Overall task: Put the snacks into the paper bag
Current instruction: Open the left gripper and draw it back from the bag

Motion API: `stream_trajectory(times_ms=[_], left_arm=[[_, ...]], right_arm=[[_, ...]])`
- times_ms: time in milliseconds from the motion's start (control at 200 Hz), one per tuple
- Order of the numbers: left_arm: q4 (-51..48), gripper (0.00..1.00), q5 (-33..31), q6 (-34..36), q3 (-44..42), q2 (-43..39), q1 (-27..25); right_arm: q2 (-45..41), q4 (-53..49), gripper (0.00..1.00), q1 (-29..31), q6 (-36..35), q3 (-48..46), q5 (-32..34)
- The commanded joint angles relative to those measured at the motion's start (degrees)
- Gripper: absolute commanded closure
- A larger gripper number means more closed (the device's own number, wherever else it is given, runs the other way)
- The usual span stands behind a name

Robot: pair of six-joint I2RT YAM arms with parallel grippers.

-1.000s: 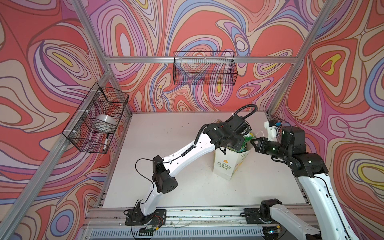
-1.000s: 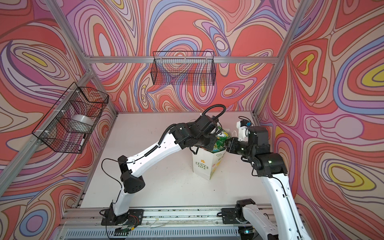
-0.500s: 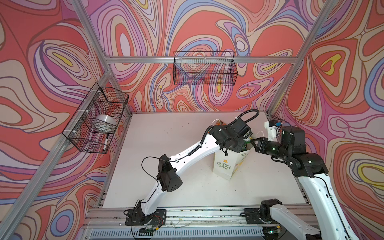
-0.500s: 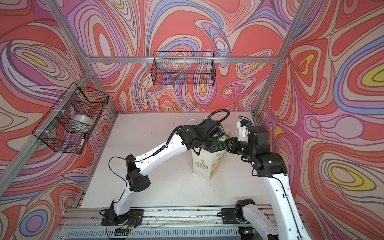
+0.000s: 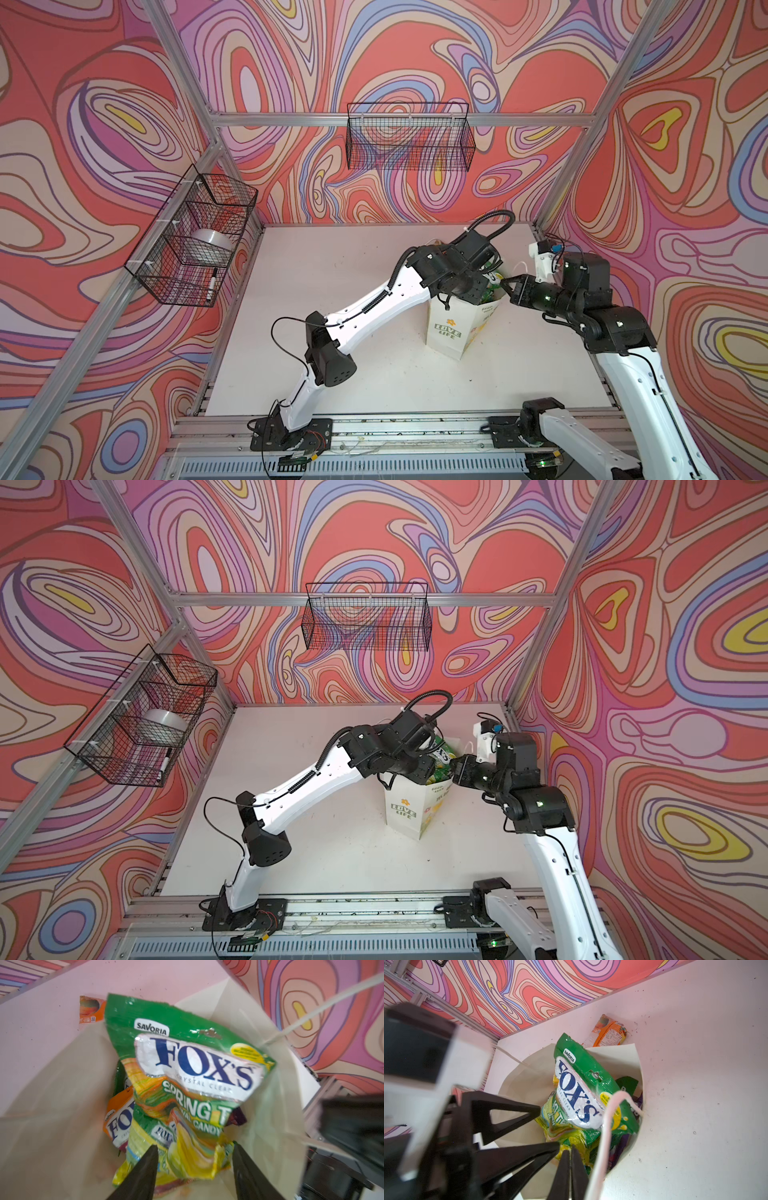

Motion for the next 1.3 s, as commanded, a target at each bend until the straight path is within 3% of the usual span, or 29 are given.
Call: stream_trajectory(times_ms=[0, 215, 471, 776, 922, 1192, 1297], left_arm=[[-0.2, 0.37, 1.8, 0.8, 0.7, -6.5, -0.4], [7.0, 0.37, 3.3, 1.8, -2.1, -10.1, -0.3], [8.2, 0.39, 6.9, 2.9, 7.5, 1.4, -0.4], [8.9, 0.38, 4.5, 3.6, 8.3, 9.8, -0.2], [5.7, 0.40, 3.9, 2.1, 5.3, 10.2, -0.3], [5.9, 0.42, 5.2, -1.1, -11.0, 3.5, -1.3], [6.0, 0.41, 5.9, -0.8, -10.1, 2.0, -1.5]], right_arm=[[-0.8, 1.4, 1.00, 0.0, -0.1, 0.5, 0.0], [-0.5, 2.1, 1.00, -0.1, 0.4, 0.3, -0.5], [-0.4, 1.4, 1.00, 0.0, 0.6, 1.1, -0.8], [-0.9, 0.7, 1.00, 0.0, 0.4, 1.3, -0.3], [-0.7, 0.6, 1.00, -0.1, 0.1, 1.5, 0.1], [-0.3, 0.2, 1.00, -0.1, -0.6, 2.3, 0.9], [0.1, 0.8, 1.00, 0.0, -0.5, 1.9, 1.0]])
